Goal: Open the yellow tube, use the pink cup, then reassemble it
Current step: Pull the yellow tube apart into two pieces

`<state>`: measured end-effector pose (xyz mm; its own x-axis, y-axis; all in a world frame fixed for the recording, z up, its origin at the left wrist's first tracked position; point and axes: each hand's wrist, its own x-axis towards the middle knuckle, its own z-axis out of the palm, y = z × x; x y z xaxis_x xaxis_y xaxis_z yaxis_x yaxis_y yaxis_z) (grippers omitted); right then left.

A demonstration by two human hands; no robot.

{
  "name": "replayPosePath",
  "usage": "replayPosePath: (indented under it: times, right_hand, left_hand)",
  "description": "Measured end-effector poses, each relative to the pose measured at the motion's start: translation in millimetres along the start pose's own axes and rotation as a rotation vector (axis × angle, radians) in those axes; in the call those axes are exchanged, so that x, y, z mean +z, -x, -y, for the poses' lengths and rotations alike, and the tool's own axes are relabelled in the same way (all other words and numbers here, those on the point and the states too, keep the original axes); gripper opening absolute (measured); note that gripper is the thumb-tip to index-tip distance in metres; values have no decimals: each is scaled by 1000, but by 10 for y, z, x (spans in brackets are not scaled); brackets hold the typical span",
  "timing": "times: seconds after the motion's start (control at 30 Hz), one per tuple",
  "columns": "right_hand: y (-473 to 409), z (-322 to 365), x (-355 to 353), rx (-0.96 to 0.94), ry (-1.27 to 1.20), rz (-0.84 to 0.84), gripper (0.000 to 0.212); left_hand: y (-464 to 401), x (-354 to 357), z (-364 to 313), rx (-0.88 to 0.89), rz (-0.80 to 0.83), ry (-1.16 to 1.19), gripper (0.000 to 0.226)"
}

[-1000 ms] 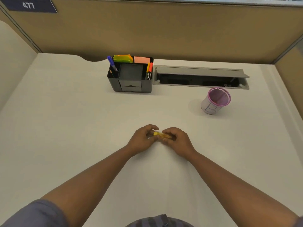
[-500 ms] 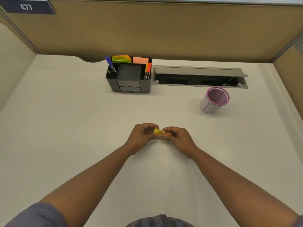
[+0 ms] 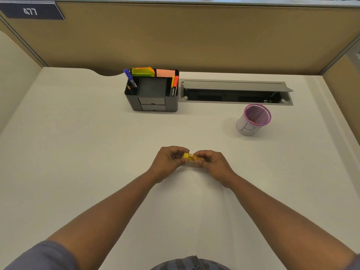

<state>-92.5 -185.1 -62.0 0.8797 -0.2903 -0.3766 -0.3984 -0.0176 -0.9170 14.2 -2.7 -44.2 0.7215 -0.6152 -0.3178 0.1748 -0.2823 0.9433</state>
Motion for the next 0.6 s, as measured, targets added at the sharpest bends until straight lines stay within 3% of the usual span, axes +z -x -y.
replayPosePath:
  times: [0.3,0.6]
  right_hand:
    - [5,18,10,-6,-35,-8,24]
    - [55,23,9,-22,-31,40,28]
  left_hand:
    - [-5,11,-15,8,-46,11,30]
    - [7,-26,-59,-39,36,263,29]
